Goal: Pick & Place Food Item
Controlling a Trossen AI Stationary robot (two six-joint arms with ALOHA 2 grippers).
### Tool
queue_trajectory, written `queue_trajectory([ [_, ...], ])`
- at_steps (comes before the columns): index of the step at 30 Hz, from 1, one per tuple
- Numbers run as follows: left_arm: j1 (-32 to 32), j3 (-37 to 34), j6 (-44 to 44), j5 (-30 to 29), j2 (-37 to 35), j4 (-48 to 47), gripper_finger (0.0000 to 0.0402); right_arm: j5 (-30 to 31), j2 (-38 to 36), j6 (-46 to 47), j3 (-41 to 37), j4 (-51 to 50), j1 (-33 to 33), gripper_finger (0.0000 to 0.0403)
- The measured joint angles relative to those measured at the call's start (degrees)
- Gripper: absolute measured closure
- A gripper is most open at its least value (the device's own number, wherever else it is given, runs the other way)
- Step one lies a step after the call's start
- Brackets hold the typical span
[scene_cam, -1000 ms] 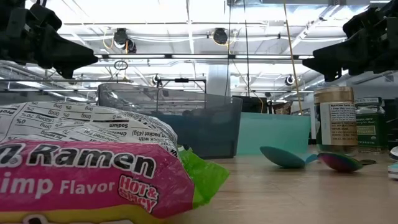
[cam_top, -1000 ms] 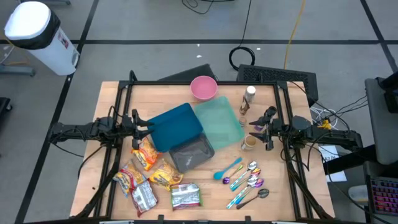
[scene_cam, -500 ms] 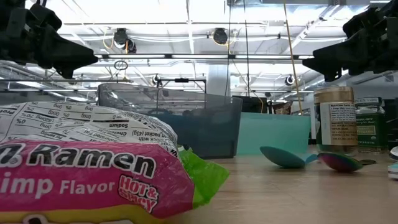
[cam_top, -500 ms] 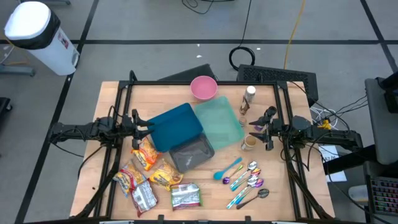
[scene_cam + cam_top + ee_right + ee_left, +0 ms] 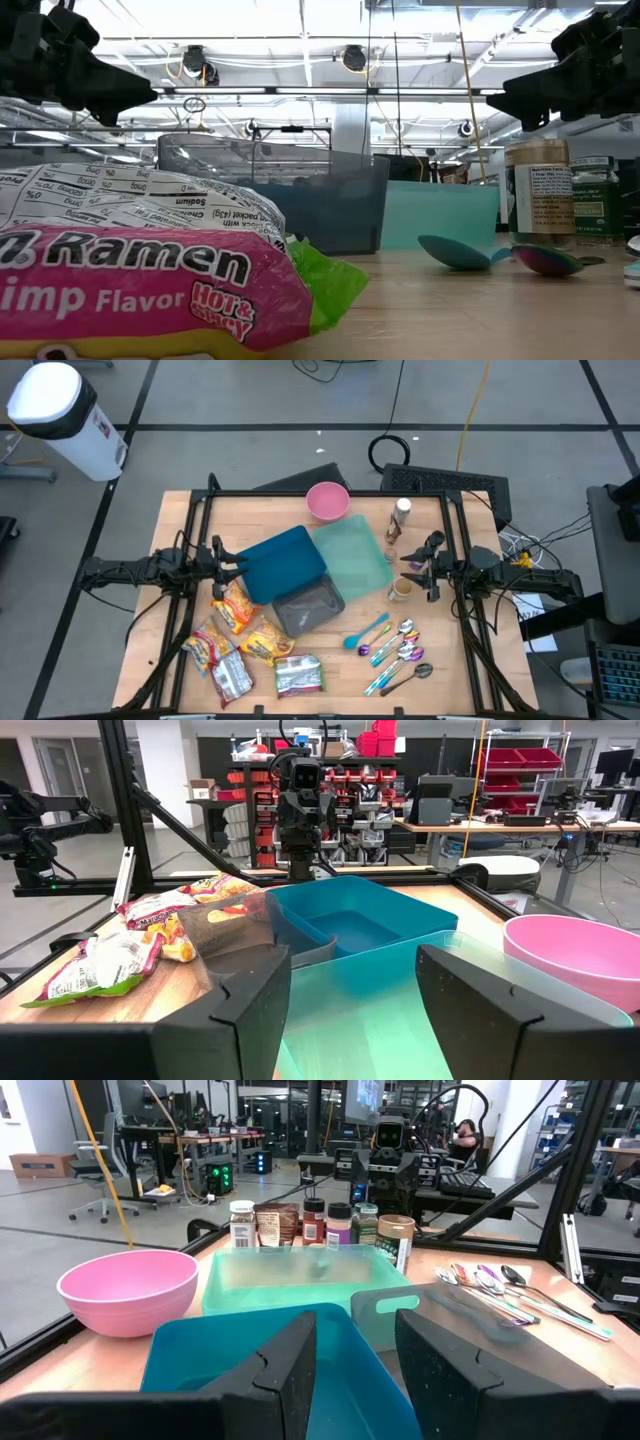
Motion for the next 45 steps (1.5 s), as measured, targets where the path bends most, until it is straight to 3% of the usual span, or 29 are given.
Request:
queue_trajectory([
  [25, 0.0, 0.0, 0.0, 0.0, 0.0, 0.0, 0.0256, 0.0, 0.0, 0.0, 0.0, 0.0, 0.0, 0.0195],
  [33, 0.0, 0.0, -3.8, 0.1, 0.0, 5.2, 0.0256, 0.0, 0.0, 0.0, 0.0, 0.0, 0.0, 0.0195],
  [38, 0.0, 0.0, -3.8, 1.7, 0.0, 3.6, 0.0256, 0.0, 0.0, 0.0, 0.0, 0.0, 0.0, 0.0195],
  [41, 0.0, 0.6, -10.8, 0.6, 0.0, 2.9, 0.0256, 0.0, 0.0, 0.0, 0.0, 0.0, 0.0, 0.0195],
  [45, 0.0, 8.4, -15.5, 0.5, 2.9, -8.0, 0.0256, 0.0, 0.0, 0.0, 0.0, 0.0, 0.0, 0.0195],
])
